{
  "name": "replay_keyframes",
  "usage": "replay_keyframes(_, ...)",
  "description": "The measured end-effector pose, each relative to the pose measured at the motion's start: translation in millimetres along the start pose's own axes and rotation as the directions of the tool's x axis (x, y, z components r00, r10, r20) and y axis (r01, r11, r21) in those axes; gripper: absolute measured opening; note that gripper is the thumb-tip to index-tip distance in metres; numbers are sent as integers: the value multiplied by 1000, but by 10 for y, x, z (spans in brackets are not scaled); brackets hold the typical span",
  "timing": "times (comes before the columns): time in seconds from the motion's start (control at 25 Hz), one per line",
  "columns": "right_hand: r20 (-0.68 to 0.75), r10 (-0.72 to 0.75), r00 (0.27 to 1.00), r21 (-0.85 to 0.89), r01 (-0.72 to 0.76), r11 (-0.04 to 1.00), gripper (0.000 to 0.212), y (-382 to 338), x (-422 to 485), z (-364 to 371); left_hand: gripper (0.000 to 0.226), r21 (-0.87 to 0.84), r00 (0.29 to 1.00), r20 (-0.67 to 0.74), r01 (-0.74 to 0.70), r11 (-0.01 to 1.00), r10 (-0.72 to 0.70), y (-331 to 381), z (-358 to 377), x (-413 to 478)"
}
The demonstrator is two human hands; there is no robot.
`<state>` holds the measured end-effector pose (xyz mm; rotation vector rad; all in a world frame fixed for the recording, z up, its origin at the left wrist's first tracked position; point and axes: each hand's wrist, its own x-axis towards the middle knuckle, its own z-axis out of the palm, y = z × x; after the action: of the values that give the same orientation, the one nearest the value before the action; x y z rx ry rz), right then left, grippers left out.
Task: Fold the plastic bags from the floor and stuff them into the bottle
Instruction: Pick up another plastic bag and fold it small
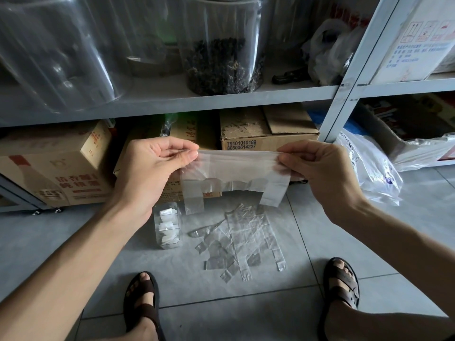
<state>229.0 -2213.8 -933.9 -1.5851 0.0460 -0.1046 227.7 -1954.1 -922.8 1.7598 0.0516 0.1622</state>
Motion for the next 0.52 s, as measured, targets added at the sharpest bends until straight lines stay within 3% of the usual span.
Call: replay_keyframes(0.52,-14,-49,999,-63,48,997,16,29,-3,-42,10,68,999,-1,-43,997,43,14,1,16)
